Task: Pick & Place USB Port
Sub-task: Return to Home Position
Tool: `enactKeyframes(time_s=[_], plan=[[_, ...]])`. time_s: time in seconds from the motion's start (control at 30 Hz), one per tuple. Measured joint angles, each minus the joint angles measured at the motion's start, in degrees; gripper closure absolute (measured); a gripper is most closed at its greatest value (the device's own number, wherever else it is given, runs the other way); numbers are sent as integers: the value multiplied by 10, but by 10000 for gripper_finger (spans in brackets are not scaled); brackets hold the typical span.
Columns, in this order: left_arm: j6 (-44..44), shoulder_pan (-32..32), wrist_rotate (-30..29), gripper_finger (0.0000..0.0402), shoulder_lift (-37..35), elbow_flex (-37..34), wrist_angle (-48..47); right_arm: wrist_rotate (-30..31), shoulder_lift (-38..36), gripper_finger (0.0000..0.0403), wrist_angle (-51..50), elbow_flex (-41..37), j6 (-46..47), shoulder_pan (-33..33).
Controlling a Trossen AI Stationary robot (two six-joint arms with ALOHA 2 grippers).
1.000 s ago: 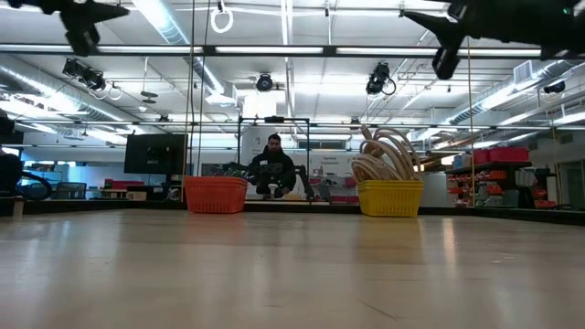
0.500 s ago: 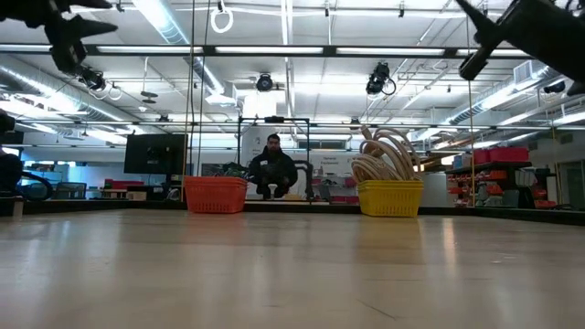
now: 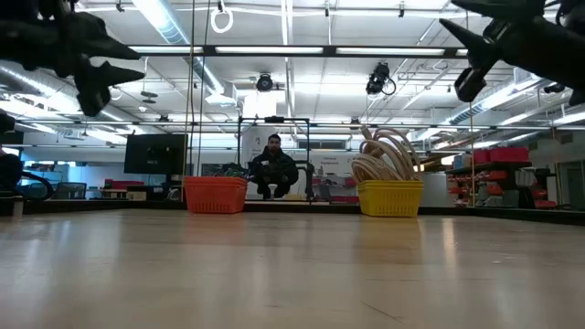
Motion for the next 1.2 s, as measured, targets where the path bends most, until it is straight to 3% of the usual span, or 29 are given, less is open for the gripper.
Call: enactKeyframes(time_s=[0.1, 0.2, 0.37, 0.57, 0.67, 0.73, 0.83, 0.87, 1.0, 1.13, 1.2], plan=[[-22, 0, 60, 259, 0, -45, 79, 10, 0, 298, -5, 0, 22, 0], [9, 0, 109, 259, -1, -47, 117, -23, 0, 298, -6, 0, 32, 0], [68, 0, 110, 259, 0, -45, 103, -83, 0, 298, -74, 0, 0, 0], [55, -1, 123, 259, 1, -48, 73, -109, 0, 298, -224, 0, -23, 0], [52, -17, 127, 259, 1, -71, 128, -108, 0, 298, -256, 0, -29, 0], [67, -35, 102, 259, 1, -98, 225, -108, 0, 298, -231, 0, -44, 0], [68, -66, 17, 259, 1, -155, 368, -108, 0, 298, -165, 0, -68, 0], [65, -80, 8, 259, 2, -160, 382, -109, 0, 298, -145, 0, -72, 0], [92, -136, 11, 259, 9, -156, 376, -124, 0, 298, -99, 0, -83, 0], [114, -167, -49, 259, 9, -158, 337, -125, 0, 298, -117, 0, -81, 0], [113, -173, -49, 259, 9, -160, 287, -124, 0, 298, -139, 0, -83, 0]])
